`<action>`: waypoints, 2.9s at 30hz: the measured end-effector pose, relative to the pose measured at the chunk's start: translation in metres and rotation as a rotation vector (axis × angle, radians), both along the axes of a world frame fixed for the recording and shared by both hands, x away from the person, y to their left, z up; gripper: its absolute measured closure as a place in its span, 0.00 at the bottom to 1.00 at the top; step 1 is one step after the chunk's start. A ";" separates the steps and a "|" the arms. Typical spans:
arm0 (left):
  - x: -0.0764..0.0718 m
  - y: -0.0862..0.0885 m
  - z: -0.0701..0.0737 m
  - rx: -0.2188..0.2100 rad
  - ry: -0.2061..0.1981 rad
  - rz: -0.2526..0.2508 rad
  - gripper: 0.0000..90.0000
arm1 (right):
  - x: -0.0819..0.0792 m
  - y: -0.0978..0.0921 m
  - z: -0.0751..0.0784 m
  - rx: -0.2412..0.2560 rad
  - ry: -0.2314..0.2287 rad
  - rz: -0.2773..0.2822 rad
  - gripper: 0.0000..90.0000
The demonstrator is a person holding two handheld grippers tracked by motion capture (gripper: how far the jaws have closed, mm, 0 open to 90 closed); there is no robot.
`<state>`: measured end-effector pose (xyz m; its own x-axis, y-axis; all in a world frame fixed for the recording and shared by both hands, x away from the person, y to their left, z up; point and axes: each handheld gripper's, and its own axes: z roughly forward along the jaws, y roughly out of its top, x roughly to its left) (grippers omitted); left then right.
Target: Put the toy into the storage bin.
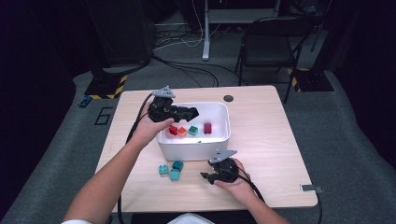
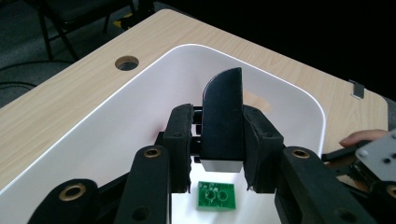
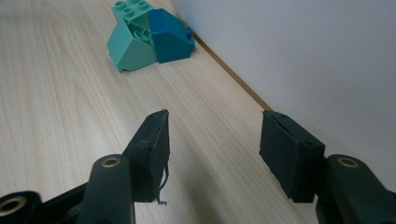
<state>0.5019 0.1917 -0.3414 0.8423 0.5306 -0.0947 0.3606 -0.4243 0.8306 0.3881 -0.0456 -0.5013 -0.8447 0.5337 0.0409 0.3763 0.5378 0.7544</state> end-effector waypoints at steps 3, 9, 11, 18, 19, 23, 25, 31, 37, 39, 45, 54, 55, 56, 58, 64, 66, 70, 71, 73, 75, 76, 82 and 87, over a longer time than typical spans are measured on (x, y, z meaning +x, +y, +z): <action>0.006 -0.006 -0.005 0.001 0.004 0.008 0.74 | 0.000 0.001 -0.001 0.001 0.000 0.004 0.47; 0.017 -0.015 -0.015 0.006 0.001 0.016 0.74 | -0.001 0.001 -0.001 -0.002 0.006 0.007 0.47; 0.020 -0.020 -0.018 0.003 0.006 0.017 0.74 | 0.000 0.001 -0.001 -0.001 0.002 0.006 0.47; 0.030 -0.033 -0.031 0.023 0.013 -0.018 0.74 | 0.000 0.000 -0.002 0.001 0.005 0.012 0.47; 0.031 -0.035 -0.033 0.031 0.012 -0.017 0.74 | 0.000 0.001 -0.002 0.001 0.007 0.012 0.47; 0.035 -0.041 -0.040 0.046 0.022 -0.021 0.74 | 0.000 0.001 -0.002 0.001 0.006 0.015 0.47; 0.037 -0.044 -0.043 0.048 0.032 -0.032 0.73 | 0.000 0.000 -0.002 0.003 0.006 0.014 0.47; 0.044 -0.052 -0.052 0.072 0.041 -0.031 0.73 | 0.000 0.001 -0.002 0.006 0.012 0.012 0.47; 0.046 -0.053 -0.055 0.080 0.047 -0.019 0.67 | 0.001 -0.001 -0.002 0.007 0.007 0.015 0.47; 0.046 -0.053 -0.055 0.076 0.044 -0.014 0.64 | 0.001 -0.001 -0.002 0.007 0.009 0.015 0.47; 0.044 -0.048 -0.050 0.079 0.036 0.000 0.60 | 0.001 -0.001 -0.003 0.008 0.009 0.016 0.47; 0.031 -0.025 -0.026 0.029 0.010 0.008 0.54 | 0.002 -0.001 -0.004 0.004 0.010 0.011 0.47; 0.028 -0.021 -0.022 0.034 0.003 0.010 0.53 | 0.002 -0.001 -0.004 0.004 0.009 0.010 0.47; 0.025 -0.018 -0.018 0.044 -0.011 0.006 0.53 | 0.002 0.000 -0.004 0.003 0.010 0.010 0.47; 0.019 -0.010 -0.012 0.034 -0.022 0.008 0.53 | 0.001 0.000 -0.004 0.002 0.013 0.010 0.47; 0.000 0.010 0.000 0.026 -0.033 0.014 0.52 | 0.001 0.001 -0.004 0.001 0.017 0.009 0.47; -0.004 0.018 0.001 0.038 -0.033 0.022 0.52 | 0.001 0.001 -0.004 0.000 0.015 0.011 0.47; -0.014 0.033 0.007 0.027 -0.036 0.036 0.52 | 0.001 0.002 -0.005 0.002 0.019 0.006 0.47; -0.016 0.037 0.008 0.028 -0.037 0.031 0.52 | 0.001 0.002 -0.005 0.000 0.020 0.008 0.47; -0.021 0.045 0.010 0.033 -0.042 0.031 0.52 | 0.001 0.002 -0.005 -0.002 0.021 0.009 0.47; -0.027 0.052 0.011 0.036 -0.048 0.035 0.52 | 0.001 0.003 -0.005 -0.003 0.022 0.004 0.47; -0.030 0.056 0.012 0.041 -0.048 0.038 0.52 | 0.001 0.003 -0.005 -0.003 0.020 0.003 0.47; -0.048 0.079 0.013 0.023 -0.062 0.053 0.52 | 0.001 0.003 -0.005 -0.002 0.022 0.001 0.47; -0.063 0.092 0.010 0.030 -0.083 0.065 0.52 | 0.000 0.003 -0.006 -0.003 0.027 -0.001 0.46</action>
